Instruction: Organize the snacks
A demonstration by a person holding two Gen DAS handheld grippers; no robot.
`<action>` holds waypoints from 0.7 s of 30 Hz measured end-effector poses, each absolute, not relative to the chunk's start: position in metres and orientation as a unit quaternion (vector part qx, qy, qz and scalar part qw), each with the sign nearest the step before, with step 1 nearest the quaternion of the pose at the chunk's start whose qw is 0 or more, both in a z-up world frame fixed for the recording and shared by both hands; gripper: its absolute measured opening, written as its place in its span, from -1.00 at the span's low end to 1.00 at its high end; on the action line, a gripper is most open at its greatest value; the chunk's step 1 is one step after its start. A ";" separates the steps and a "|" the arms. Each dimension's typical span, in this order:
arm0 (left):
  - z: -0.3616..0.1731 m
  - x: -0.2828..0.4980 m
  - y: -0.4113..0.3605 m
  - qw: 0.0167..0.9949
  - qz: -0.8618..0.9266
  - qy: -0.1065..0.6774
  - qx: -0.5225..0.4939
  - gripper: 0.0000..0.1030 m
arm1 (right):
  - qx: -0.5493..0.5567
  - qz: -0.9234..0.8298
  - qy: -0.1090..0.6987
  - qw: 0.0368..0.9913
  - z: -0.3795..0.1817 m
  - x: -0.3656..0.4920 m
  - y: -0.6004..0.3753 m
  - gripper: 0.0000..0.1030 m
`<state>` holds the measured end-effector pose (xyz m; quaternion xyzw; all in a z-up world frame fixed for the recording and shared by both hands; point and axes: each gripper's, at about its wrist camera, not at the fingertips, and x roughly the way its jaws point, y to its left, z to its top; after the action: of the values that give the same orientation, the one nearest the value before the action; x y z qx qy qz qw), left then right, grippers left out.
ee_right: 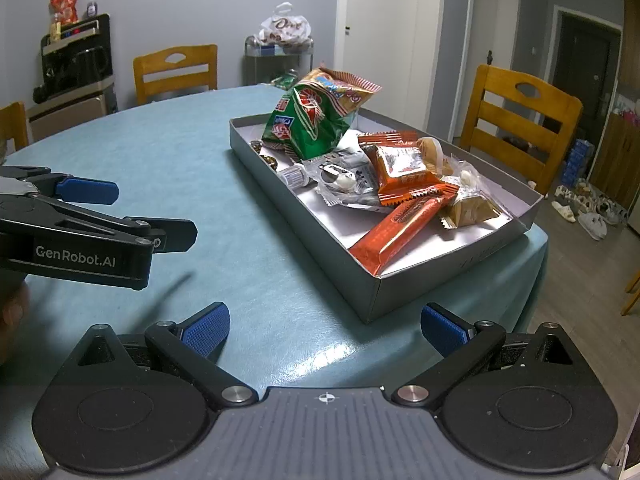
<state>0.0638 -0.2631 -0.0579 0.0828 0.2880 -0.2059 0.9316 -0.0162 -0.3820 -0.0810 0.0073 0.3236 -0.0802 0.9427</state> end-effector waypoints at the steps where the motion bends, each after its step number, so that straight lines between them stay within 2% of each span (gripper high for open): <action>1: -0.058 0.064 -0.263 0.932 -0.206 0.288 0.083 0.90 | 0.008 -0.081 0.324 0.943 -0.081 -0.016 -0.382 1.00; 21: -0.058 0.064 -0.264 0.931 -0.206 0.289 0.083 0.90 | 0.019 -0.079 0.324 0.943 -0.083 -0.015 -0.384 1.00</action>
<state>0.0642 -0.2637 -0.0582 0.0834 0.2890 -0.2062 0.9311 -0.0154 -0.3837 -0.0827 0.0187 0.3236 -0.0791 0.9427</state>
